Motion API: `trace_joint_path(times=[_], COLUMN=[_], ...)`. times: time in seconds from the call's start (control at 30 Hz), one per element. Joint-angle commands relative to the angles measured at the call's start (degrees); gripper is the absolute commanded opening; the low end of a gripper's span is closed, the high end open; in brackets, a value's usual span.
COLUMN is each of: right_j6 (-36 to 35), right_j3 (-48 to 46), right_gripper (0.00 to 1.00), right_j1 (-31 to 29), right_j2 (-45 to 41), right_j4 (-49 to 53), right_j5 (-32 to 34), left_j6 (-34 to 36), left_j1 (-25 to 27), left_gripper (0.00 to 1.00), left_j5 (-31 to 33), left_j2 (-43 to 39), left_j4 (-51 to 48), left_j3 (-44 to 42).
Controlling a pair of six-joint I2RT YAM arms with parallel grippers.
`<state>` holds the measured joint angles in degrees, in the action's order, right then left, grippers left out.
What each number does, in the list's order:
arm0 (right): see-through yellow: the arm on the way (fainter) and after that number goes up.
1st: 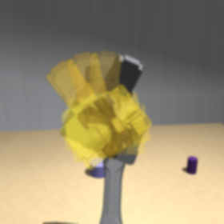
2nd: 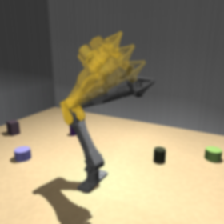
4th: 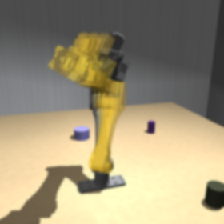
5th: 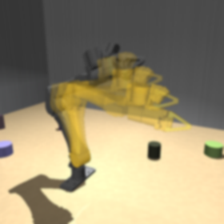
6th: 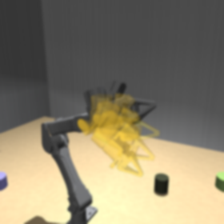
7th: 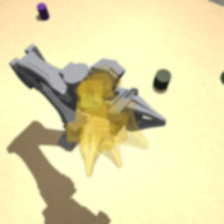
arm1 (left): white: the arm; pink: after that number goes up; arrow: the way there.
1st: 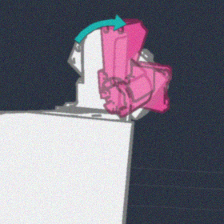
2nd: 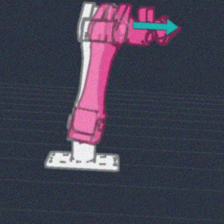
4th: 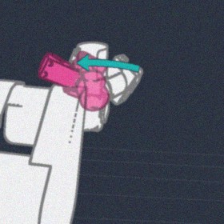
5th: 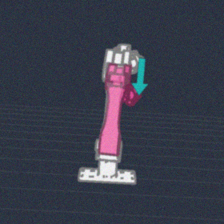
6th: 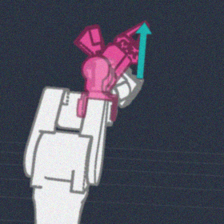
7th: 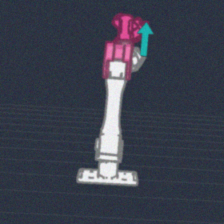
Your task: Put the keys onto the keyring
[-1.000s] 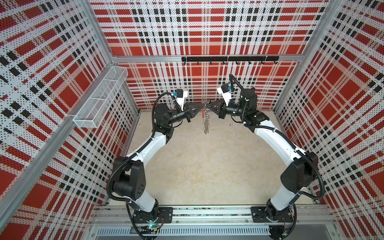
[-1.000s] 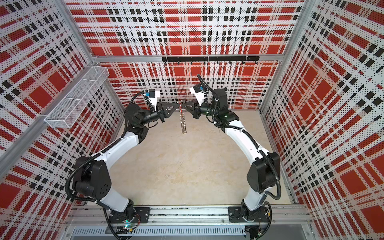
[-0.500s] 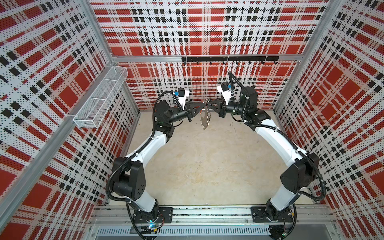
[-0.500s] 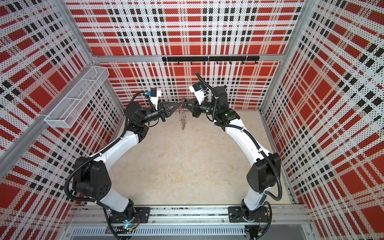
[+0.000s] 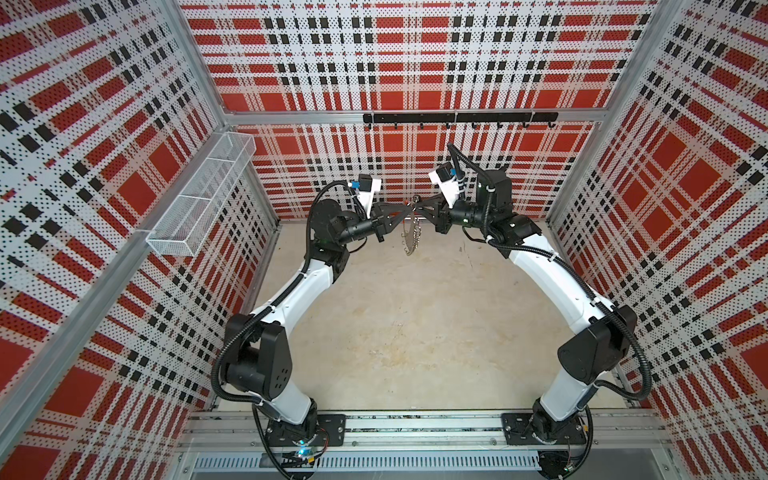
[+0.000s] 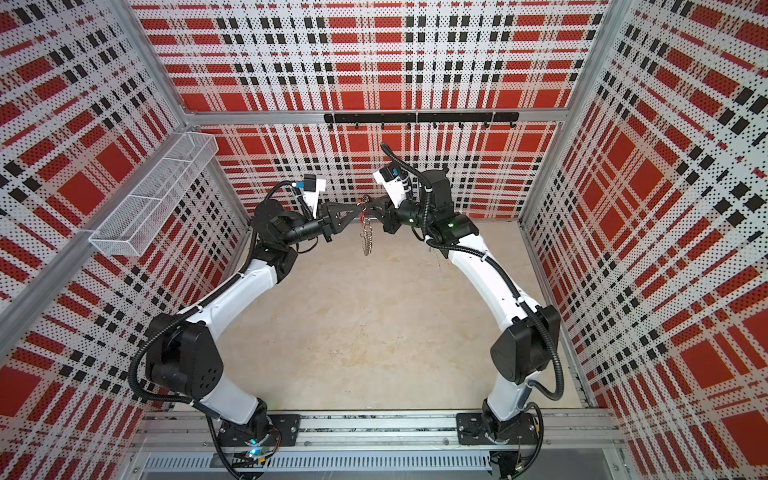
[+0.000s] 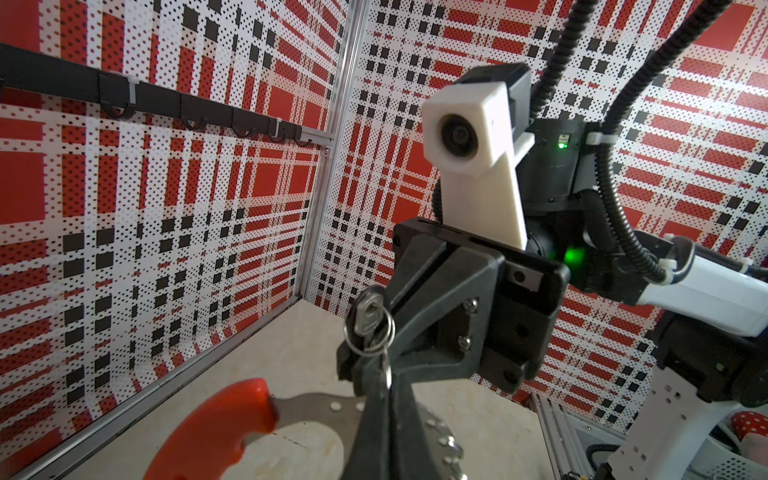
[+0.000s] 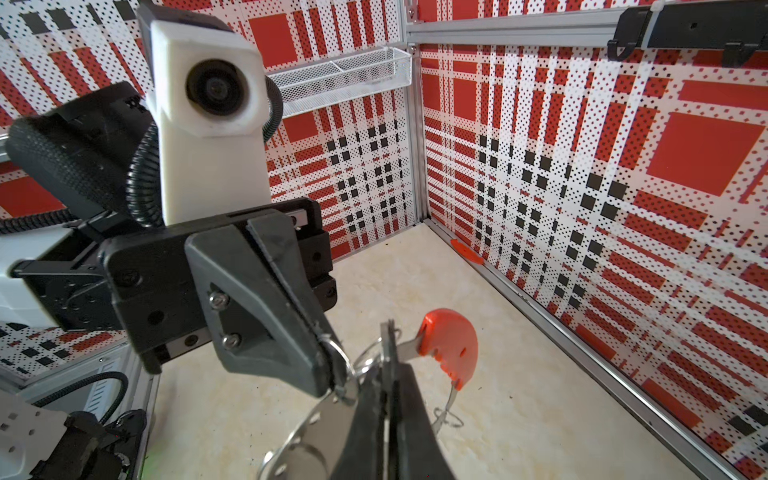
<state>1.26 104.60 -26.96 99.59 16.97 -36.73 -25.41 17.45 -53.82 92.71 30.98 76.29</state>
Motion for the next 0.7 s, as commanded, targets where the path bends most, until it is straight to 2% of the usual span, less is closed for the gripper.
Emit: trace_joint_path(times=[0.0, 0.17, 0.4, 0.57, 0.67], right_j6=[-4.0, -6.6, -7.9, -7.8, -7.2], right_j3=[4.0, 6.6, 7.0, 5.7, 3.7], right_gripper=[0.05, 0.06, 0.11, 0.30, 0.34], right_j1=[-1.9, -2.9, -3.3, -3.2, -3.1], right_j2=[1.1, 2.4, 2.8, 2.2, 1.3], right_j4=[1.3, 5.0, 6.4, 6.4, 4.4], right_j5=[1.6, 4.0, 5.5, 8.8, 10.7], left_j6=[3.9, 16.6, 17.1, 18.4, 18.6], left_j1=[1.9, 3.2, 3.4, 3.0, 2.8], left_gripper=[0.00, 0.00, 0.00, 0.00, 0.00], left_j5=[-3.1, 0.5, 0.6, 0.5, 0.2], left_j2=[1.5, 3.2, 4.2, 4.0, 3.8], left_j4=[-6.7, -24.5, -26.7, -28.6, -29.2], left_j3=[2.5, 9.1, 10.9, 11.2, 11.2])
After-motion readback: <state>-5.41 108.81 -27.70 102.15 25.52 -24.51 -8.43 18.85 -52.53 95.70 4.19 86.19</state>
